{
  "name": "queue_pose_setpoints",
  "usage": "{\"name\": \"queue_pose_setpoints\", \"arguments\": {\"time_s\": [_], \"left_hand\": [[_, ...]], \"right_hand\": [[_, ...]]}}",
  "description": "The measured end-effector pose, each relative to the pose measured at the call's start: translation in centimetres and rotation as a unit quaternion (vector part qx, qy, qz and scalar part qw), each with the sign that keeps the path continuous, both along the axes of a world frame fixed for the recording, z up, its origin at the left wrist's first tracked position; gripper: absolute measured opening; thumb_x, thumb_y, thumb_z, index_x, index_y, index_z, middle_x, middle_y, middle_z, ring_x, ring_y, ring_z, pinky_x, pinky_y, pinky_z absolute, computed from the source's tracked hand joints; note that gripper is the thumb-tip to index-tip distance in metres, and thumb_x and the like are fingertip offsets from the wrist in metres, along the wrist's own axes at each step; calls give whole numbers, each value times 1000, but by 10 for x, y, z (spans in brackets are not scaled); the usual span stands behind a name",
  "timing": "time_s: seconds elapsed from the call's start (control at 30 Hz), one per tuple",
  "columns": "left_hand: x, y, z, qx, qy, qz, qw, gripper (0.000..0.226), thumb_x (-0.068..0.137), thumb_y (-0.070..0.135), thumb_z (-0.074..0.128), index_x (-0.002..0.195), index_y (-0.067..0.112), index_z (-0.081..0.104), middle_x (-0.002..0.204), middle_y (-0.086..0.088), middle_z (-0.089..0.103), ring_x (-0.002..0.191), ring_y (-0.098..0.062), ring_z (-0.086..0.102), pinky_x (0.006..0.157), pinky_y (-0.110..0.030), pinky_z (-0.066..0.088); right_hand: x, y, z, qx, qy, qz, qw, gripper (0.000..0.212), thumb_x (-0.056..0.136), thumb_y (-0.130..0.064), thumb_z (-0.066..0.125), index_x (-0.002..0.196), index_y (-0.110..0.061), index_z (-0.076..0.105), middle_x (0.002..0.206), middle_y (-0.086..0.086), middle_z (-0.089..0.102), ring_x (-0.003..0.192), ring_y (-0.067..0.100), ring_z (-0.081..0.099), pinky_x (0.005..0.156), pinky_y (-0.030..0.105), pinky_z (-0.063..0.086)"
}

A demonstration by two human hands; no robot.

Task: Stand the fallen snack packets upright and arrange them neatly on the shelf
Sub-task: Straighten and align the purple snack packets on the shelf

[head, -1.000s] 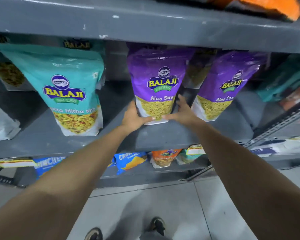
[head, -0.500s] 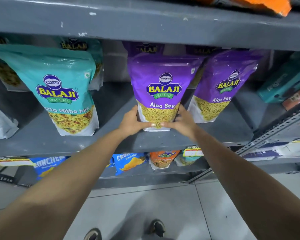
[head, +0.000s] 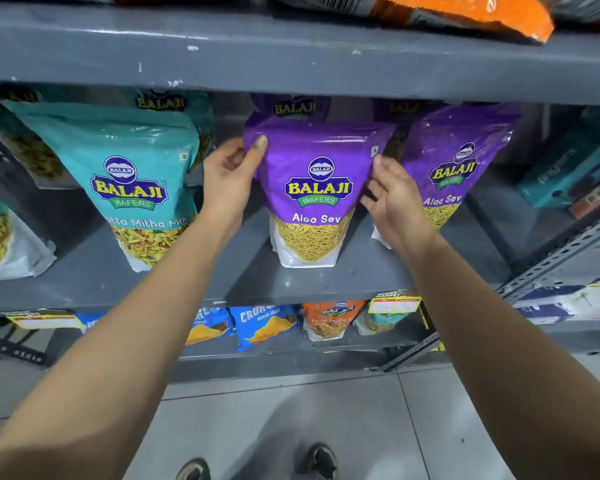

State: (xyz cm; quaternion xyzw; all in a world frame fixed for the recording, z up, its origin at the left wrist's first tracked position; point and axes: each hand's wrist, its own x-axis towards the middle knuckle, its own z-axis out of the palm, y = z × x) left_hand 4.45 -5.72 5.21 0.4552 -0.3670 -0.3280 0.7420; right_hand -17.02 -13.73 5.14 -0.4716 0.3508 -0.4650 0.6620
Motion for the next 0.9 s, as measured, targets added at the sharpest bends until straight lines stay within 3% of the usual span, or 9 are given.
{"name": "queue_pose_setpoints", "arguments": {"time_s": [0.13, 0.33, 0.37, 0.43, 0.5, 0.6, 0.67, 0.77, 0.9], "left_hand": [[-1, -3, 3, -6, 20, 0, 1000, 8, 93, 6, 60, 94, 6, 68, 69, 8, 75, 65, -2, 66, 68, -19, 52], [3, -2, -4, 13, 28, -34, 999, 9, 94, 16, 60, 99, 12, 67, 76, 7, 76, 71, -3, 67, 76, -23, 54], [4, 0, -9, 31, 20, -48, 998, 11, 91, 20, 63, 101, 15, 65, 78, 9, 76, 73, -2, 66, 78, -22, 54], [10, 3, -29, 87, -8, -73, 994, 43, 72, 29, 77, 110, 18, 59, 95, 8, 74, 87, -2, 67, 88, -23, 54], [12, 9, -56, 160, -66, -110, 979, 78, 57, 24, 86, 126, 15, 51, 121, -1, 67, 109, -7, 64, 98, -25, 51], [7, 16, -92, 254, -141, -178, 940, 91, 61, 6, 90, 136, 17, 41, 139, -2, 56, 124, -10, 56, 100, -19, 47], [1, 17, -109, 277, -172, -202, 923, 87, 60, 4, 90, 132, 16, 44, 132, 2, 61, 119, -11, 61, 99, -24, 51], [-5, 16, -125, 295, -219, -159, 916, 88, 53, 20, 94, 130, 18, 50, 126, 3, 65, 114, -16, 63, 100, -38, 52], [-11, 20, -127, 298, -242, -118, 916, 77, 64, 22, 90, 130, 19, 51, 128, 3, 64, 113, -17, 63, 97, -37, 53]], "right_hand": [[1, -6, -5, -10, -3, -30, 999, 16, 98, -20, 52, 84, -21, 61, 80, -10, 71, 79, 7, 62, 89, 29, 45], [-5, -8, -17, -15, -18, 28, 999, 12, 97, -25, 53, 103, -21, 63, 107, -1, 69, 104, 15, 63, 106, 39, 41], [-9, -9, -21, -11, -7, 43, 999, 18, 94, -22, 55, 111, -20, 62, 111, -1, 68, 112, 18, 62, 109, 41, 38], [-16, -9, -33, -9, 46, 66, 997, 41, 87, -14, 61, 127, -17, 56, 114, 0, 68, 123, 19, 58, 107, 37, 41], [-21, -5, -51, -6, 117, 86, 989, 61, 78, -9, 70, 135, -16, 49, 120, 5, 68, 118, 17, 63, 93, 26, 50], [-21, 2, -78, -6, 269, 112, 957, 94, 51, -25, 91, 134, -21, 47, 133, 11, 59, 125, 25, 55, 105, 39, 45], [-18, 7, -89, -15, 318, 125, 940, 87, 53, -17, 92, 128, -19, 47, 130, 8, 59, 122, 22, 55, 102, 31, 45], [-14, 12, -95, -32, 311, 107, 944, 63, 66, -1, 85, 117, -16, 51, 111, 4, 66, 98, 13, 65, 79, 14, 52], [-15, 12, -101, -44, 305, 99, 946, 56, 67, -5, 85, 112, -21, 55, 106, -2, 69, 98, 13, 68, 89, 29, 54]]}}
